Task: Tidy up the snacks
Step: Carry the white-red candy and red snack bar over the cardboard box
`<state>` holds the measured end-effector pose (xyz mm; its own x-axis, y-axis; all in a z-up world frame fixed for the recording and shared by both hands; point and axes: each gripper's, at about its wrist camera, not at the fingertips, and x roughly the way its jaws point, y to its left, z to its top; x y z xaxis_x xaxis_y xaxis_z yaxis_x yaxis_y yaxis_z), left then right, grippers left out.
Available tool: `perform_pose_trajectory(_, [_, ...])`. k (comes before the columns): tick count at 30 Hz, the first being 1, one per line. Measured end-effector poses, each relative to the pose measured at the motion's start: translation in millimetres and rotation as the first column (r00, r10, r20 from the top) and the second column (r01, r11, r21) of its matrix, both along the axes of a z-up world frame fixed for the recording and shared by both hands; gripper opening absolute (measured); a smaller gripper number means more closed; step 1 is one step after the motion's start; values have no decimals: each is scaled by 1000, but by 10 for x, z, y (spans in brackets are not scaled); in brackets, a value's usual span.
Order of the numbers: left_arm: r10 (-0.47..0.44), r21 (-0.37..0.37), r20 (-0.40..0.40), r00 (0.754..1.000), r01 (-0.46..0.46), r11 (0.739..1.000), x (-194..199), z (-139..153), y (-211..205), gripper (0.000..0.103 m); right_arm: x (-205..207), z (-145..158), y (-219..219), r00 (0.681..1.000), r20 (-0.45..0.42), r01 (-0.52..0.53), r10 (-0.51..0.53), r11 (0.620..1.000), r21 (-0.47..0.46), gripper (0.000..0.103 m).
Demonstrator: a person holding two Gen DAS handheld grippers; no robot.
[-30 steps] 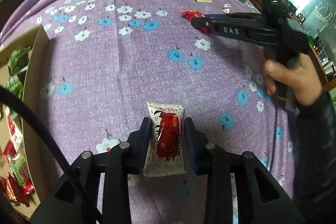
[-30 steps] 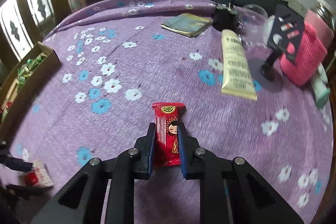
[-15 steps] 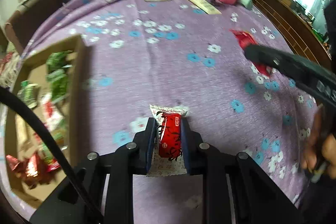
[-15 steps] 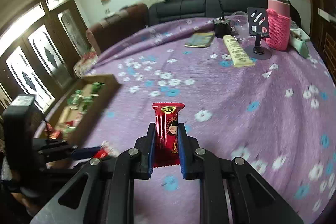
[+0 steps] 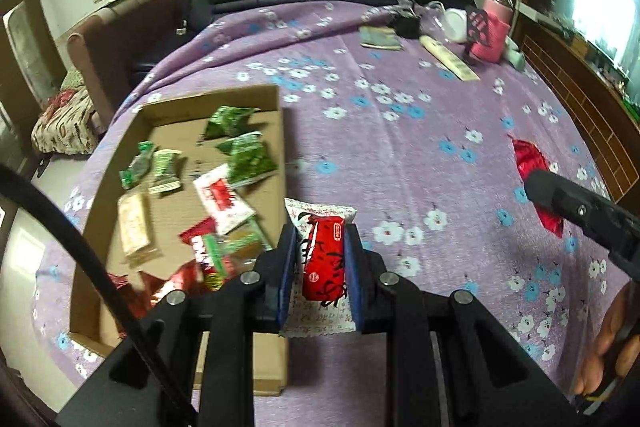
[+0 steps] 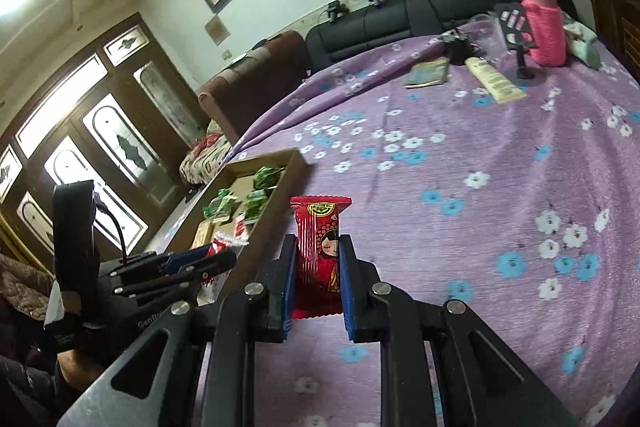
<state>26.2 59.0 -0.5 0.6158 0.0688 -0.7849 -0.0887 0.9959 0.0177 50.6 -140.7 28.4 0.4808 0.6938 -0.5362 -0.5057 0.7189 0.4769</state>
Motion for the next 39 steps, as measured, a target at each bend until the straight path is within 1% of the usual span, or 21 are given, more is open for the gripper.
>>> perform_pose_trajectory(7, [20, -16, 18, 1000, -19, 1000, -86, 25, 139, 25, -97, 63, 182, 1000, 9, -12, 12, 1000, -11, 18])
perform_pose_trajectory(13, [27, -26, 22, 999, -26, 999, -141, 20, 213, 25, -154, 89, 379, 999, 17, -49, 49, 999, -23, 18])
perform_pose_trajectory(24, [69, -67, 29, 997, -67, 995, -264, 52, 523, 25, -165, 71, 650, 996, 2, -94, 94, 996, -11, 18])
perform_pose_trajectory(29, [126, -74, 22, 992, -124, 990, -343, 37, 797, 25, -133, 62, 777, 993, -9, -119, 119, 993, 2, 18])
perform_pose_trajectory(35, [219, -74, 7, 976, -218, 973, -360, 1, 1192, 25, -68, 60, 1004, 987, -21, -159, 159, 987, 21, 18])
perform_pose_trajectory(39, [263, -70, 4, 965, -262, 962, -352, 1, 1382, 25, -27, 61, 1160, 983, -26, -181, 182, 983, 15, 18])
